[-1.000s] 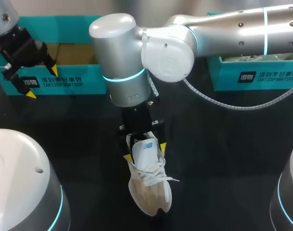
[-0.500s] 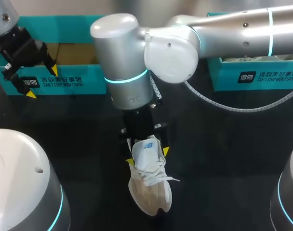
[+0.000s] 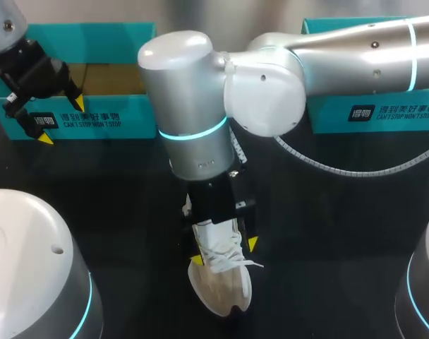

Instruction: Take the shoe out of the shoebox, open the shoe tongue, remove and reinsert the insole, then place the shoe into the shoebox

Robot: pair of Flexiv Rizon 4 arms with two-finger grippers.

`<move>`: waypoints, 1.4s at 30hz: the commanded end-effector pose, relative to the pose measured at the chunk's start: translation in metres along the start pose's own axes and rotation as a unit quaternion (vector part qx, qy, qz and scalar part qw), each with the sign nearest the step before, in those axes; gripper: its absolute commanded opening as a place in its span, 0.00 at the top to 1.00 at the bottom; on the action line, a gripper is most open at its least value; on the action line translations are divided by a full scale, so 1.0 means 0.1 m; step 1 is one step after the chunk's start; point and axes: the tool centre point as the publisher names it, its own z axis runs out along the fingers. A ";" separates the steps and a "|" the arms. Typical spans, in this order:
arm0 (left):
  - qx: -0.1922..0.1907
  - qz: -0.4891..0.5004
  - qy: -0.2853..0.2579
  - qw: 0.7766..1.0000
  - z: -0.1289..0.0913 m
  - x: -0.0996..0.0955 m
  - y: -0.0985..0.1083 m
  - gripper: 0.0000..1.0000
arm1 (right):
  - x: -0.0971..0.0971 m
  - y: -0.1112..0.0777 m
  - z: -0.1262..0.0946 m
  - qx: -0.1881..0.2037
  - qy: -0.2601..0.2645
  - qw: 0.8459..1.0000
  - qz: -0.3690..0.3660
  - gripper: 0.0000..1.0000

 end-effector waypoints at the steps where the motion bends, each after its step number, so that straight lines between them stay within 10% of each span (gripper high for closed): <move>1: -0.001 0.000 0.000 1.000 -0.01 0.01 0.00 0.00 | -0.07 -0.10 -0.01 -0.012 0.000 1.000 -0.001 0.00; 2: -0.001 0.000 0.000 1.000 -0.01 0.01 0.00 0.00 | -0.08 -0.11 -0.02 -0.014 -0.003 1.000 -0.003 0.01; 4: -0.001 0.000 0.000 1.000 -0.01 0.01 0.00 0.00 | -0.08 -0.13 -0.03 -0.016 -0.009 1.000 -0.005 0.52; 6: -0.001 0.000 0.000 1.000 -0.01 0.01 0.00 0.00 | -0.09 -0.17 -0.04 -0.021 -0.010 1.000 -0.005 0.76; 14: -0.001 0.000 0.000 1.000 -0.01 0.01 0.00 0.00 | -0.15 -0.35 -0.02 -0.031 -0.004 0.999 -0.005 0.99; 42: -0.001 0.000 0.000 1.000 -0.01 0.01 0.00 0.00 | -0.09 0.17 -0.17 -0.064 -0.014 0.996 -0.067 0.79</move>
